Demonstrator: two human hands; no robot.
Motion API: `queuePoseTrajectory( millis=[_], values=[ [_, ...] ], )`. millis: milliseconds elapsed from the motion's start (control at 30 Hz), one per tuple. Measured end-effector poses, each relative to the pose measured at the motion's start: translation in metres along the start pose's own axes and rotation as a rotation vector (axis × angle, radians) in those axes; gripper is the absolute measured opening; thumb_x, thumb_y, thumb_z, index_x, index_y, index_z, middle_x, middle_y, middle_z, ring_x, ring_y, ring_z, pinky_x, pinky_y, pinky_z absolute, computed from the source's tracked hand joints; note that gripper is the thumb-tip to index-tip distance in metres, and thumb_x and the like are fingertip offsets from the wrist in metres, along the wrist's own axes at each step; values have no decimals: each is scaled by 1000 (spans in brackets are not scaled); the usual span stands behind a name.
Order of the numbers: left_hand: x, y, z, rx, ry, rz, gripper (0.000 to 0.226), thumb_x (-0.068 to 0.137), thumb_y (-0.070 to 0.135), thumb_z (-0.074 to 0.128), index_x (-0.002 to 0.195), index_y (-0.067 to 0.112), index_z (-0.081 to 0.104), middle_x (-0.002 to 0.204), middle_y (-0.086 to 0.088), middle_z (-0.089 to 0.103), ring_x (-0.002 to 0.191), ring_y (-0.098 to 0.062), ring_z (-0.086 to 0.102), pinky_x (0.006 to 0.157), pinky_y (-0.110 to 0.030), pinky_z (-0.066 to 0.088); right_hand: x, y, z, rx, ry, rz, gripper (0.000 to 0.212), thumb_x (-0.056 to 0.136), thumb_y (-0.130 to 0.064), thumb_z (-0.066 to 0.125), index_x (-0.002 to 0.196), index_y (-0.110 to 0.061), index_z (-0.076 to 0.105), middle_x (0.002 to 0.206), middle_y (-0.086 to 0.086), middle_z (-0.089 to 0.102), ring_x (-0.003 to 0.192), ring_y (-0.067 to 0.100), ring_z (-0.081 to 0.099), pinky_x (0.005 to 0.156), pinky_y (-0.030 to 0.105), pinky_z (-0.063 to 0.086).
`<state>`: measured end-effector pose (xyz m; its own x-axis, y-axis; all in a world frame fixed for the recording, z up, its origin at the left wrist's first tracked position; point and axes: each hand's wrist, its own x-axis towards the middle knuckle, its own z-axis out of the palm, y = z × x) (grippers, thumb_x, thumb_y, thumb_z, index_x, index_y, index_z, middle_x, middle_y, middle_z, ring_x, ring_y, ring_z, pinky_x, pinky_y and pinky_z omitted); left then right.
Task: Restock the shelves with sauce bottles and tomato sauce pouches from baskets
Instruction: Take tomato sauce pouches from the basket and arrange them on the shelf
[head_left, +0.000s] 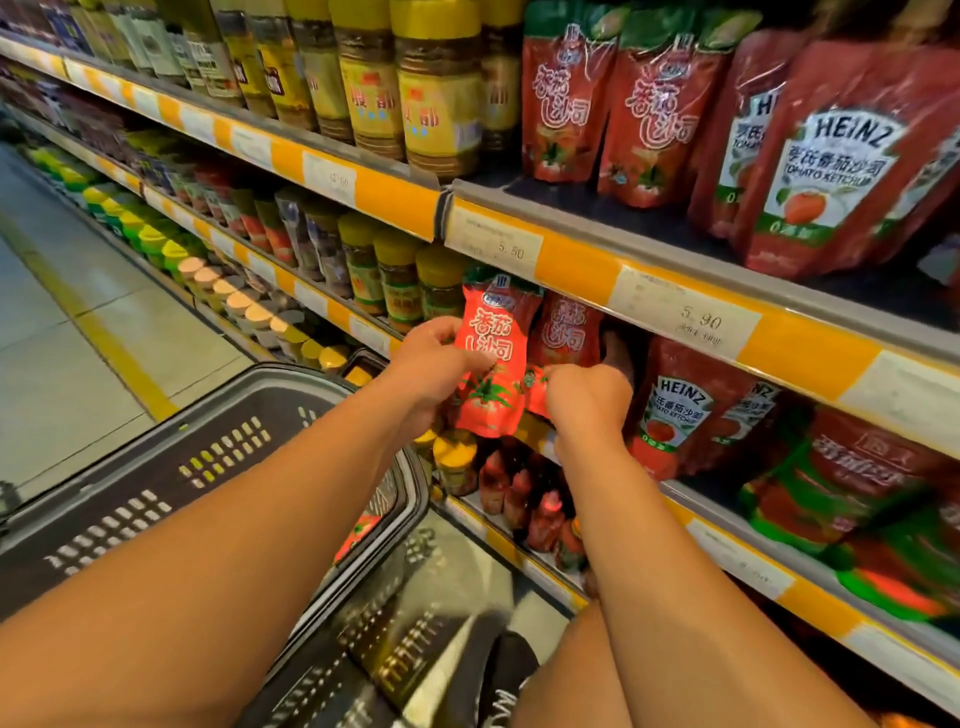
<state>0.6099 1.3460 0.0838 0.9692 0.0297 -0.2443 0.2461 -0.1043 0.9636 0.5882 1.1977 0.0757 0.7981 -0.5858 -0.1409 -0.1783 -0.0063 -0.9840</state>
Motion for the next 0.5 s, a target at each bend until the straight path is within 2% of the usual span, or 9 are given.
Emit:
queuePoseTrajectory(
  millis=[100,133,200,233,300,333,367,400,500],
  values=[
    [12,6,12,23,17,52,23,84,-1,76,101,13,71,100,-9,78,100,-33,74,90,-50,60,0,-4,1,-21,20,7,70,81,-1,61,146,-26,53,142,4,61,127,27,60,106,44,51],
    [15,8,16,30,23,69,23,84,-2,76,100,12,69,99,-9,78,99,-32,74,88,-48,61,-2,-7,-2,-9,-8,50,64,84,0,60,141,-27,57,133,7,65,122,27,62,102,42,53],
    [20,11,24,35,32,94,26,85,-2,76,103,13,67,101,-9,78,99,-29,74,91,-50,60,-7,-15,-11,44,-102,177,34,91,3,57,115,-21,61,104,11,69,107,31,68,88,36,53],
    [22,12,26,31,37,103,28,85,-2,76,106,13,66,102,-8,78,99,-28,74,94,-50,60,-8,-17,-15,56,-150,237,19,95,3,55,101,-15,57,103,10,67,107,35,68,83,36,51],
    [26,14,31,28,49,129,34,86,-3,75,114,11,64,105,-8,76,101,-26,73,96,-51,59,-6,-20,-17,63,-148,272,22,97,4,54,92,-18,57,116,14,65,117,39,65,88,40,52],
    [27,15,32,30,56,147,38,86,-4,74,118,11,63,108,-7,75,103,-25,73,96,-50,59,-3,-19,-15,16,-114,233,25,96,4,54,106,-18,62,129,18,62,126,37,60,97,40,52],
    [28,16,34,31,62,169,41,86,-5,73,121,12,62,111,-5,75,104,-24,72,97,-47,59,0,-18,-11,-38,-83,166,39,95,4,54,129,-15,59,144,17,56,136,32,54,107,40,49],
    [30,17,36,33,65,193,43,86,-6,71,123,13,62,113,-4,74,106,-22,71,97,-45,59,4,-16,-8,-90,-47,111,57,94,4,54,146,-16,49,154,11,49,142,28,47,113,39,45],
    [33,18,40,20,63,226,50,87,-7,70,133,11,60,120,-4,71,110,-18,69,92,-33,60,5,-14,-7,-88,-49,68,71,93,6,53,157,-16,36,160,6,43,146,24,42,117,38,41]
  ],
)
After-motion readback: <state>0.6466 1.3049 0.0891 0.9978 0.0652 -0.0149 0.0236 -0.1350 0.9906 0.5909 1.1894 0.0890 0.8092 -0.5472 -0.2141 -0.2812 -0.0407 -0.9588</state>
